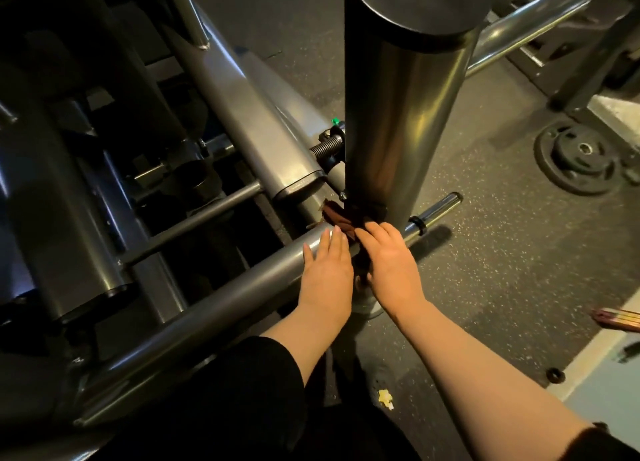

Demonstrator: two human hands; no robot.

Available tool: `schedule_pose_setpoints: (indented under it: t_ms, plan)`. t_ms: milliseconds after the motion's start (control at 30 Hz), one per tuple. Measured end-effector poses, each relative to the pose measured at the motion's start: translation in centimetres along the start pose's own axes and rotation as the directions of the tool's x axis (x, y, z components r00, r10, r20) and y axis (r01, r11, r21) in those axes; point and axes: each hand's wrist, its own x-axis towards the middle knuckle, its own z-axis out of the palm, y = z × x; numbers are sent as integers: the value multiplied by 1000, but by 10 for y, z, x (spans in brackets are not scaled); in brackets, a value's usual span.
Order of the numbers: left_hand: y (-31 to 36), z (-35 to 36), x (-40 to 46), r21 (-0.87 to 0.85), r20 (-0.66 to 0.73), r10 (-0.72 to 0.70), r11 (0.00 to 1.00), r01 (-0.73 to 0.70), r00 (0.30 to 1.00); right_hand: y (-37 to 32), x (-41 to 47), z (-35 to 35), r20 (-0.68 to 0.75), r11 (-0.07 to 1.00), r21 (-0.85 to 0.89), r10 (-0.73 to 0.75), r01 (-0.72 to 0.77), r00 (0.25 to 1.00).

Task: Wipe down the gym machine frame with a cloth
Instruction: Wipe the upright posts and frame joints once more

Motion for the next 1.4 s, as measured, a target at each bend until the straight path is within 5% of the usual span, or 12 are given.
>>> schedule_pose_setpoints:
  t_ms: [100,167,233,433,567,667,733,833,967,1167,1267,1400]
  plan:
    - [3,0,1,4,-10,-6,1000,6,1000,23,-13,2,51,980,107,163,-168,985]
    - [4,-1,1,-22,-1,-31,999,31,1000,41,-30,2,94,885,213,403,-414,910]
    - [8,-4,1,-2,-1,-53,999,53,999,54,-40,-3,66,805,315,509,-502,858]
    - [32,-11,6,-128,-3,-209,970,207,978,35,2,-28,-163,799,577,316,-170,935]
    - [57,-37,12,-323,-36,-277,912,251,960,44,11,-48,131,748,547,368,-377,921]
    - [84,-70,12,-418,-207,-233,899,129,950,57,7,-80,29,715,626,378,-312,925]
    - [101,-94,9,-461,-429,-229,888,7,874,61,12,-109,-78,687,688,388,-232,918]
    - [120,-138,14,-382,-759,-214,911,-153,615,66,33,-155,-259,654,753,396,-73,881]
    - [119,-203,36,-172,-894,-97,976,-135,438,68,81,-190,-429,665,736,311,128,848]
    - [84,-255,85,17,-632,-120,986,168,765,84,165,-171,-154,860,486,-87,152,984]
    - [85,-253,97,48,-596,-185,963,265,781,92,203,-191,28,938,280,-222,206,975]
    - [86,-251,97,77,-585,-192,954,289,788,83,234,-232,341,955,249,-239,158,909]
